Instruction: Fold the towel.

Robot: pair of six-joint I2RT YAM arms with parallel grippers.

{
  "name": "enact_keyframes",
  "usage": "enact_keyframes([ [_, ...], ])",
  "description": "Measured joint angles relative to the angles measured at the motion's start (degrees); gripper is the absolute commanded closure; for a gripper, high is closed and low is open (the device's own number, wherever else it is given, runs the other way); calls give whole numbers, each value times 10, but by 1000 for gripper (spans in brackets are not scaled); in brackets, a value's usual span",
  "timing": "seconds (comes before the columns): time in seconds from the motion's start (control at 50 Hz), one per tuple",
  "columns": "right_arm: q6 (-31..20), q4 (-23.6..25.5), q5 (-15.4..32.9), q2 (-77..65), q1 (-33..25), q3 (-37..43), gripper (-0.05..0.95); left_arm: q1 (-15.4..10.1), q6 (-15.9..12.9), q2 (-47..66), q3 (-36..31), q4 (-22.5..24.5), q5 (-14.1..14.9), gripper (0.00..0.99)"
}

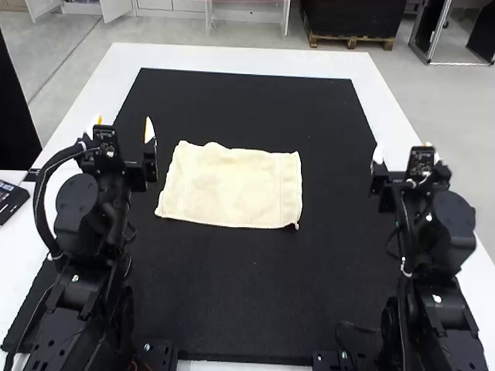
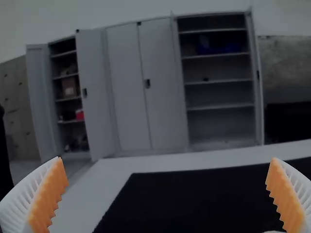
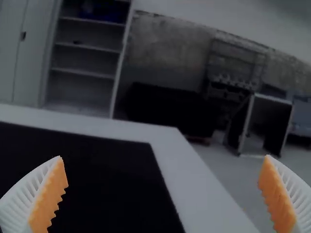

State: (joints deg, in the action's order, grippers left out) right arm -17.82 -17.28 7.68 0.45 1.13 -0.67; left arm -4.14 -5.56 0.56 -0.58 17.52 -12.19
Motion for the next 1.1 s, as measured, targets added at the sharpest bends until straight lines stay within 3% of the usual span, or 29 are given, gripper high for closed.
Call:
enact_keyframes([
  [0.28, 34, 19, -45, 63, -37, -103, -5, 0, -3, 53, -116, -4, 5, 38],
  [0.68, 108, 1, -68, 413, -39, -307, -8, 4, -5, 383, -290, 67, 2, 39],
  [1.0, 141, 30, -22, 621, -39, -345, -8, 4, -5, 618, -341, 89, -5, 38],
  [1.1, 148, -4, -12, 625, -39, -331, -5, 5, -5, 673, -341, 89, -7, 38],
])
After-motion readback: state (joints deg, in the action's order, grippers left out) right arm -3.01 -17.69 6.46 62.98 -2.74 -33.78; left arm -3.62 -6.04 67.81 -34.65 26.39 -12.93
